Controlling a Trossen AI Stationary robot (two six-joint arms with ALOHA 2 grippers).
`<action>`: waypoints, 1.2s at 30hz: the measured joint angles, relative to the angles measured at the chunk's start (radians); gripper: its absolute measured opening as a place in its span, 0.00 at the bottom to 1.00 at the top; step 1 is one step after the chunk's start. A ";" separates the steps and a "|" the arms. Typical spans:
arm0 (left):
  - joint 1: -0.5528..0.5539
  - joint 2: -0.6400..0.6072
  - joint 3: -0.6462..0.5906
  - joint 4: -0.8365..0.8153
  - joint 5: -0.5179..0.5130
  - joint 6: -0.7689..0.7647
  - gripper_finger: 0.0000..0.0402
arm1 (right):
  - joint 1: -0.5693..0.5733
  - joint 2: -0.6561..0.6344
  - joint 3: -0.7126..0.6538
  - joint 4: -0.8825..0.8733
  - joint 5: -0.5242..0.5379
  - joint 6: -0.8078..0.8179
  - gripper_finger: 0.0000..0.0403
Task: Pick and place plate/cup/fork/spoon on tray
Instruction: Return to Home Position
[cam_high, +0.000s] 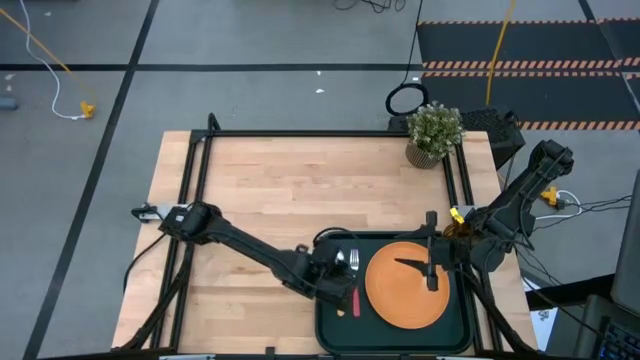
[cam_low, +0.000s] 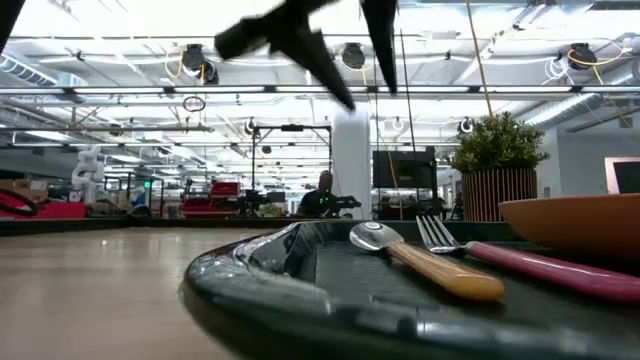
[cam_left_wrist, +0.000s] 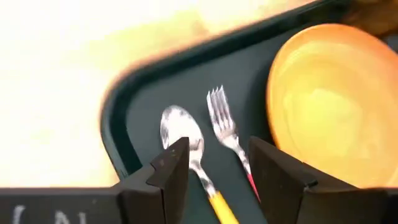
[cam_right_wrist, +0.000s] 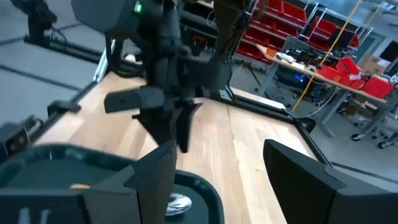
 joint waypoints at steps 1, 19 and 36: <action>0.001 -0.018 0.000 -0.003 -0.022 0.059 0.41 | 0.000 0.000 0.000 0.014 0.000 0.005 0.58; 0.117 -0.252 0.000 -0.069 -0.327 0.857 0.41 | -0.007 -0.199 0.000 0.047 0.002 -0.142 0.37; 0.192 -0.339 -0.411 -0.043 -0.302 0.850 0.41 | -0.460 -0.218 0.000 0.071 -0.514 -0.210 0.00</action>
